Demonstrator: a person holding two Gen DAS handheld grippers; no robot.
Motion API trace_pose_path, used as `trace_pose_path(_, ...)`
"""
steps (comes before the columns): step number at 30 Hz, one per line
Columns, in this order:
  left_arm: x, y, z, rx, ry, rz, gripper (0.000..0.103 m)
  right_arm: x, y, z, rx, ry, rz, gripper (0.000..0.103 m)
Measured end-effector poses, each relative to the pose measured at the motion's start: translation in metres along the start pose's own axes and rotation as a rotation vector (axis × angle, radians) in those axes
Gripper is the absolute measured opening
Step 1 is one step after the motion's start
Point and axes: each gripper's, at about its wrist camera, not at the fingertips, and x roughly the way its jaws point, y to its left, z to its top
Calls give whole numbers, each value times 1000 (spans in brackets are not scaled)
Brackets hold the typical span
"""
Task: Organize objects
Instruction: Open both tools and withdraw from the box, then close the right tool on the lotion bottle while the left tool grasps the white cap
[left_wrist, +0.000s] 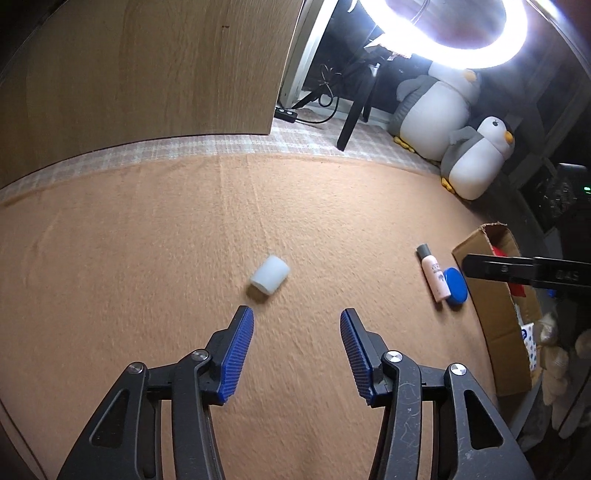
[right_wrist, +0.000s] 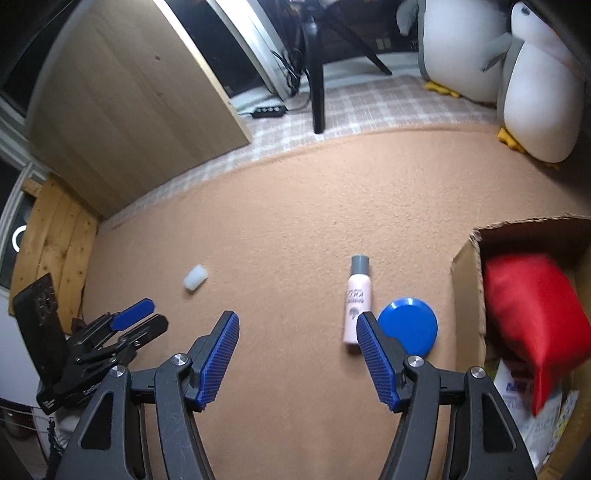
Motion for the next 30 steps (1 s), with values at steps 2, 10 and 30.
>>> trace_pose_path(2,4,1,1,-1,4,-3,53,10,-5,5,9,22,-5,60)
trace_pose_path(10,15,10,1,-12,19,-4,53,39,-12,18,6,62,-77,57)
trace_pose_path(30,40,10,17,50,38,24,47,58,8,10,-38,98,-45,55)
